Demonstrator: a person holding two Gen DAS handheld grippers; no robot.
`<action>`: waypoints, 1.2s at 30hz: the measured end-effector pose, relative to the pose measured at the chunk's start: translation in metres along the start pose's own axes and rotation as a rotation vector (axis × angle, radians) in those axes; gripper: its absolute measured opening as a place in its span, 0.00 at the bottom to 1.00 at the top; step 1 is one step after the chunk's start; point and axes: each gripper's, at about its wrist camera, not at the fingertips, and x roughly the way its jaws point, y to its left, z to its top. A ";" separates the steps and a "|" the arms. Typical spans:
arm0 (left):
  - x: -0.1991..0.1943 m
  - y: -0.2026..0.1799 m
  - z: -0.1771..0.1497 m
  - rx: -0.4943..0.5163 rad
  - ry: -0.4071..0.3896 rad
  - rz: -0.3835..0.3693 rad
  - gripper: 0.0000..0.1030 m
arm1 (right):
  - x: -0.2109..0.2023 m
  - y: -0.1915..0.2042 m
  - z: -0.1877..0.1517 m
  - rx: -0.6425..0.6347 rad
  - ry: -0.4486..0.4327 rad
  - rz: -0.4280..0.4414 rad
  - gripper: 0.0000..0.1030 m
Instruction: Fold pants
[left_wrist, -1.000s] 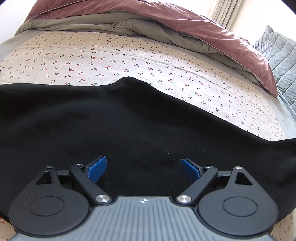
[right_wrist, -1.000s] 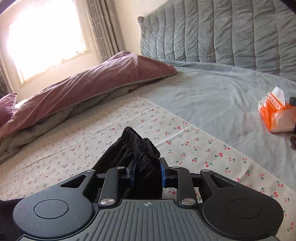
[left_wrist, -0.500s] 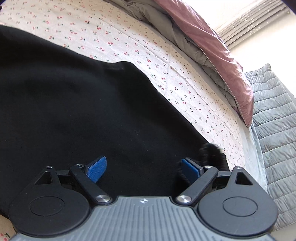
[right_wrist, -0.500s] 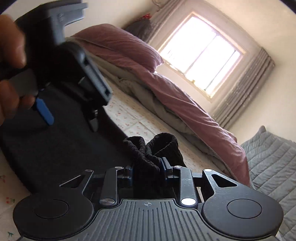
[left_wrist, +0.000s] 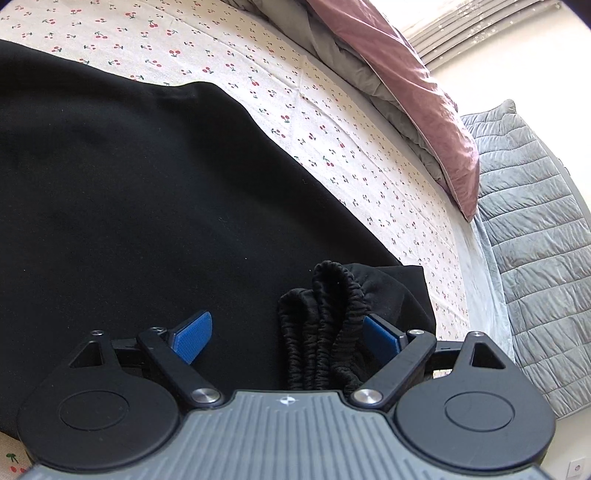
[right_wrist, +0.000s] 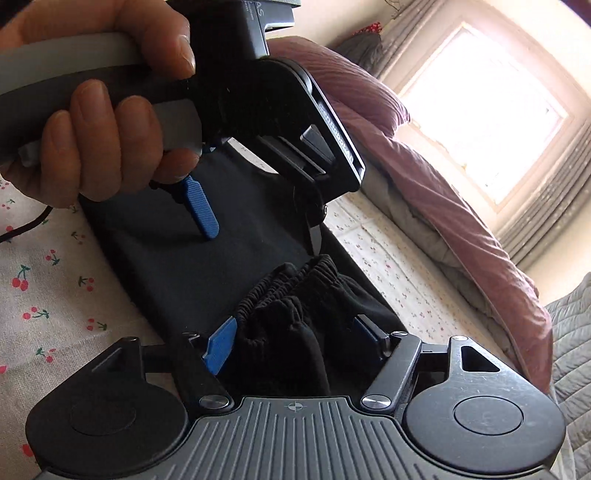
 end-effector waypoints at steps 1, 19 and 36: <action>0.001 0.000 0.001 -0.004 0.003 -0.007 0.87 | 0.006 -0.004 -0.001 0.035 0.033 0.039 0.65; 0.004 0.003 0.000 -0.023 0.020 -0.062 0.62 | 0.002 0.014 0.019 0.080 -0.090 -0.045 0.18; -0.032 0.010 0.023 0.107 -0.085 0.091 0.19 | 0.015 0.002 0.008 0.120 -0.086 0.022 0.30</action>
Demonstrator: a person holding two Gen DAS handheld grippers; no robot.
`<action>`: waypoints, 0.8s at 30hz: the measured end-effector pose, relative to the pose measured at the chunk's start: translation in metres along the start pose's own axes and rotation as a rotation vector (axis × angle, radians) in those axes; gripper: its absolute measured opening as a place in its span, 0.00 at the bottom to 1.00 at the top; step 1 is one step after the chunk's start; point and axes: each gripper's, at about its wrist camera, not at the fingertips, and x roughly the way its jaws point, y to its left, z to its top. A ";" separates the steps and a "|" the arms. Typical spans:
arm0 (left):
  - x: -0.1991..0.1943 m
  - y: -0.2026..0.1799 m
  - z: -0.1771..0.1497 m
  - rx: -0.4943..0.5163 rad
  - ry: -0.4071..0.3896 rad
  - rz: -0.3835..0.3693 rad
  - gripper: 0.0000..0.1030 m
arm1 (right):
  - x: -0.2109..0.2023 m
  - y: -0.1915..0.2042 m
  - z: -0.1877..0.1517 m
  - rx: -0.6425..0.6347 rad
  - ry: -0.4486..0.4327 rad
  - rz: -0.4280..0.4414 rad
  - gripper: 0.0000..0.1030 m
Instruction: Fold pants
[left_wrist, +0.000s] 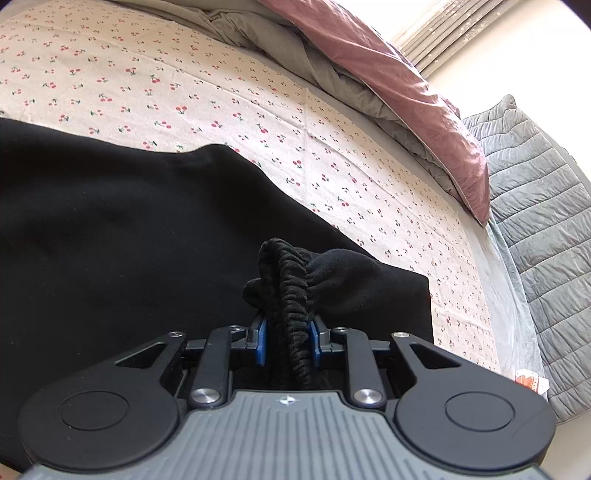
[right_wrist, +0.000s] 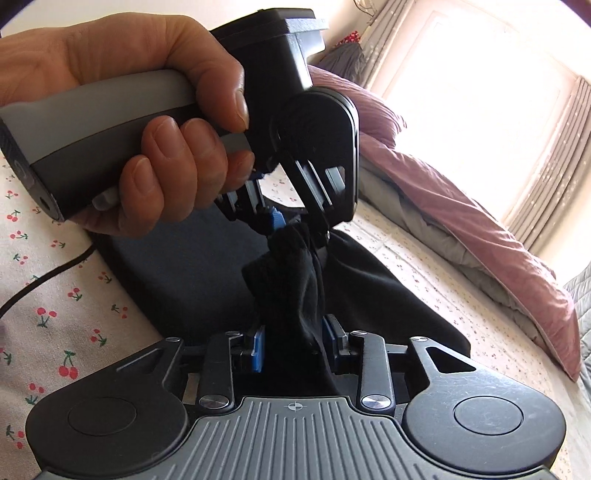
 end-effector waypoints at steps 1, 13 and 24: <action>-0.002 0.002 0.002 0.014 -0.012 0.013 0.19 | 0.004 -0.005 0.002 0.017 0.011 0.018 0.31; 0.002 0.012 0.009 0.052 -0.022 0.111 0.19 | 0.054 -0.059 0.001 0.157 0.108 0.153 0.33; 0.003 0.017 0.013 0.079 -0.047 0.184 0.38 | 0.072 -0.080 0.000 0.281 0.170 0.204 0.45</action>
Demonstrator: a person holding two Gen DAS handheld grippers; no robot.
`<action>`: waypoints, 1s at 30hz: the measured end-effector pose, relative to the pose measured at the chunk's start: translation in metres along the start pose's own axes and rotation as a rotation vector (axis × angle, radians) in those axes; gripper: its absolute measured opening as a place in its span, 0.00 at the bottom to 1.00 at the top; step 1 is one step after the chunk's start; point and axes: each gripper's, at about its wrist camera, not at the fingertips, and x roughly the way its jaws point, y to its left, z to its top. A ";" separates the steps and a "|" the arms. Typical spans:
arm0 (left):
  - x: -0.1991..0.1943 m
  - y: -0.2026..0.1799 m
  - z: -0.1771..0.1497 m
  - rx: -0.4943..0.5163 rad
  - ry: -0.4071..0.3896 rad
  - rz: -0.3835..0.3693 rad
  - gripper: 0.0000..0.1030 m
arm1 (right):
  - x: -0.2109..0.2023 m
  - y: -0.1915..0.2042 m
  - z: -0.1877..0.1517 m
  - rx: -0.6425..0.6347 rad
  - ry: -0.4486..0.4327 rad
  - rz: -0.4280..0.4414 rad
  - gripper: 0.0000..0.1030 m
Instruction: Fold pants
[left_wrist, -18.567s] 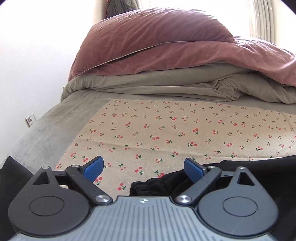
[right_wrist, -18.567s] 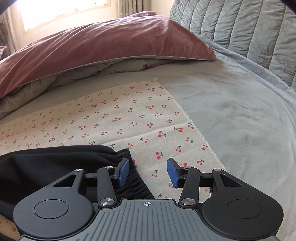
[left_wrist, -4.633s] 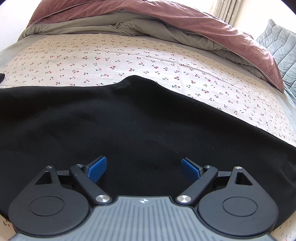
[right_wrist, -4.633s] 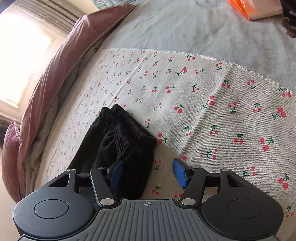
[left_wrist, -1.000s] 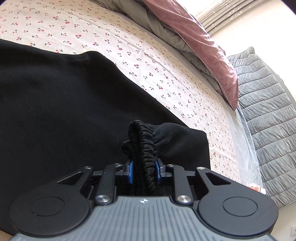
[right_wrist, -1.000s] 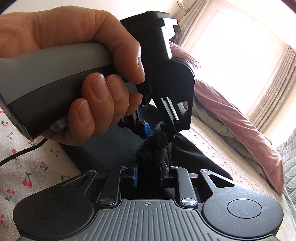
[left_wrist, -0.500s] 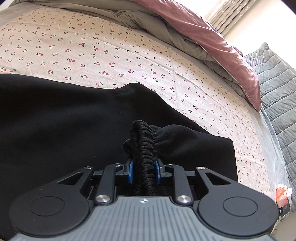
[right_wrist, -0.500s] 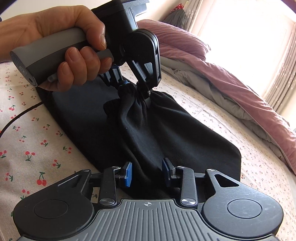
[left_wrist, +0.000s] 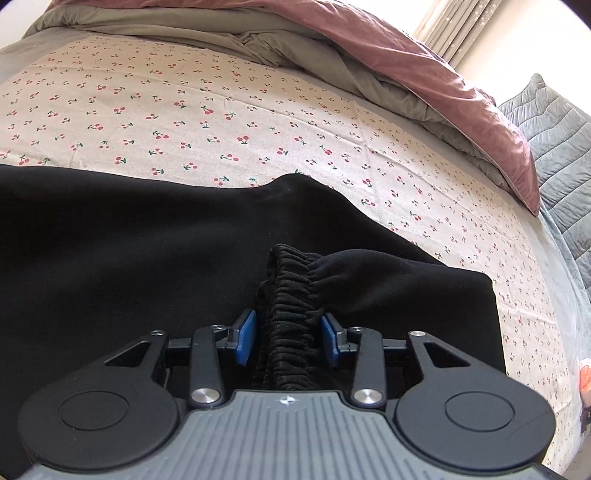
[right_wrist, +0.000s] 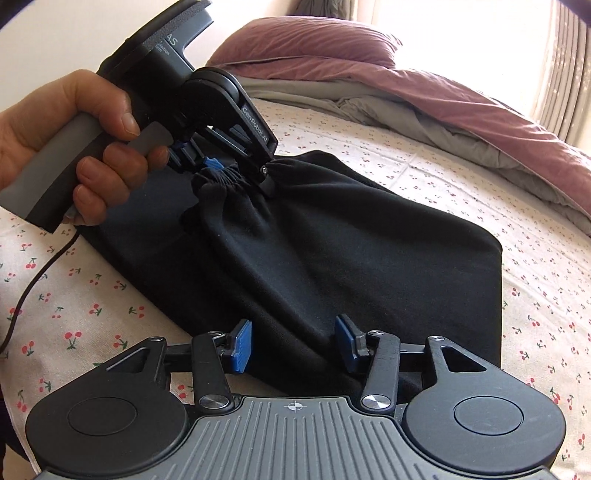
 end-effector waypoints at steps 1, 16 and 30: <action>-0.003 0.001 0.001 -0.005 -0.008 -0.004 0.40 | -0.001 -0.004 0.002 0.017 -0.001 0.011 0.45; -0.042 0.002 0.000 0.030 -0.149 0.092 0.46 | -0.044 -0.011 0.004 0.172 -0.047 0.173 0.49; 0.004 -0.023 -0.023 0.156 0.040 0.147 0.48 | -0.008 -0.053 -0.004 0.416 0.124 0.094 0.49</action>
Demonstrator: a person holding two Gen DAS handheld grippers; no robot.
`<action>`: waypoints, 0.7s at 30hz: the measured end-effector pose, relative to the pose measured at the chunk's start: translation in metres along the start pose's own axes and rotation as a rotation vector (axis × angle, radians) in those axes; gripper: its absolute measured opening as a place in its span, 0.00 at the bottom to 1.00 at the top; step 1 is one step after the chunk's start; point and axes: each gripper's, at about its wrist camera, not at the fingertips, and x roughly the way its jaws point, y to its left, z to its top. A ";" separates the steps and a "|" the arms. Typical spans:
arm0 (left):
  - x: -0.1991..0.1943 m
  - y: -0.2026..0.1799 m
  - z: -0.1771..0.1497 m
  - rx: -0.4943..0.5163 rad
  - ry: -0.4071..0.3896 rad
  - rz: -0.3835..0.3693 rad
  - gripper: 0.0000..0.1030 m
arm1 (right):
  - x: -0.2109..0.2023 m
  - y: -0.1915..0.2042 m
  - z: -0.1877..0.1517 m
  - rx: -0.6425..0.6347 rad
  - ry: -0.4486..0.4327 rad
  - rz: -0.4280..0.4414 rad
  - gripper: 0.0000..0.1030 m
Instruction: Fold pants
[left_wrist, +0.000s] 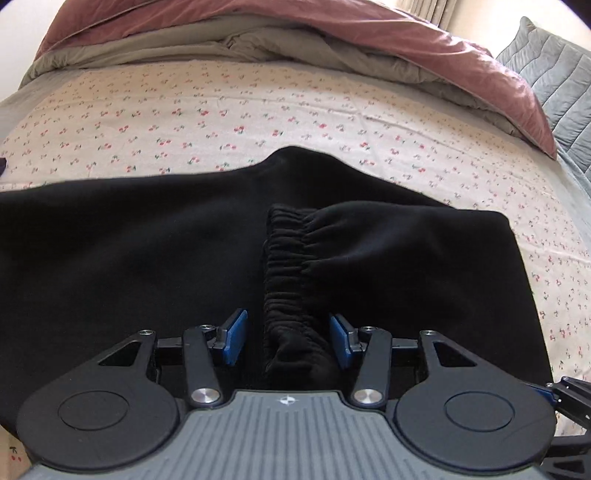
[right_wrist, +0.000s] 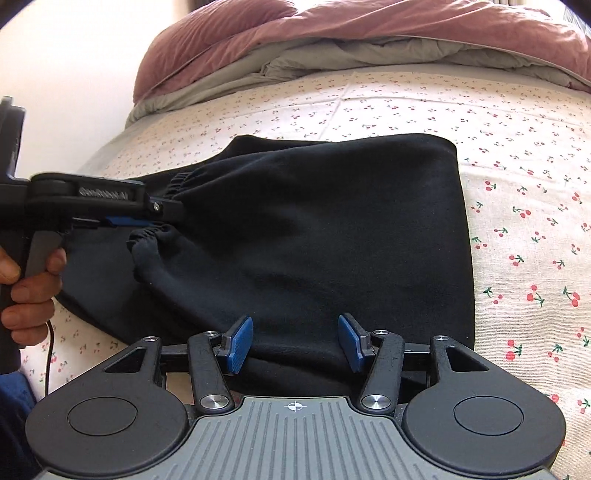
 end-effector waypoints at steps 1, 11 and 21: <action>0.002 0.003 -0.001 -0.015 -0.002 -0.006 0.49 | -0.001 0.001 0.000 -0.007 0.005 -0.008 0.49; -0.015 0.025 -0.004 -0.055 -0.034 -0.052 0.52 | -0.022 -0.010 0.000 0.015 -0.029 0.029 0.50; -0.045 0.073 -0.002 -0.166 -0.120 0.021 0.56 | -0.011 -0.023 0.004 0.039 0.025 -0.120 0.50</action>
